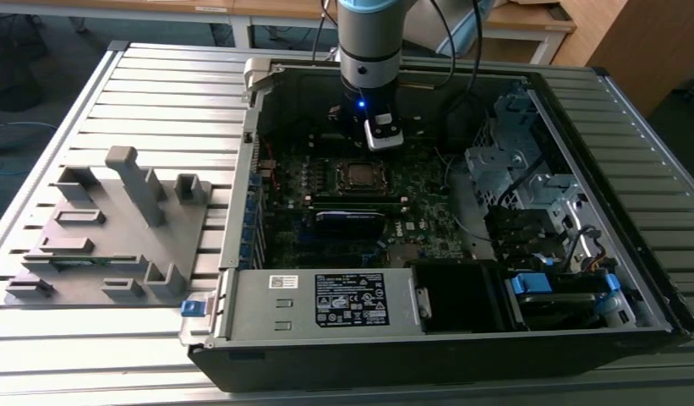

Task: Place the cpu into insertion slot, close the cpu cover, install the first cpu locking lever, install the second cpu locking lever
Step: 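Install the first cpu locking lever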

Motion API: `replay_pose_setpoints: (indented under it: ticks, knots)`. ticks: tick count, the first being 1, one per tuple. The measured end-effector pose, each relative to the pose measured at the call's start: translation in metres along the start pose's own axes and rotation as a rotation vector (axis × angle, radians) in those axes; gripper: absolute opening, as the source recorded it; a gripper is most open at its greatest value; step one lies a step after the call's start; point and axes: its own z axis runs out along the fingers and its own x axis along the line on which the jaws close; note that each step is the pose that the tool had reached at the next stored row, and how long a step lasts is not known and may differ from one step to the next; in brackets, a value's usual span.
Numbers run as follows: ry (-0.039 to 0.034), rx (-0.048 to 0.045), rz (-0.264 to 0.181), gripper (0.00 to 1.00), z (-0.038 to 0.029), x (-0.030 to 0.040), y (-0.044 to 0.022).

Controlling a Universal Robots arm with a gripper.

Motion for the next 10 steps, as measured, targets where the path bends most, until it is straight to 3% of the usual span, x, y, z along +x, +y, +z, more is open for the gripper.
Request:
replay_pose_setpoints:
  ticks: [5,10]
  knots:
    - [-0.0007,-0.0002,0.0,0.1,-0.0023,0.0007,0.0006]
    - [-0.0062,-0.0022,0.0,0.1,-0.0018,0.0032,0.0019]
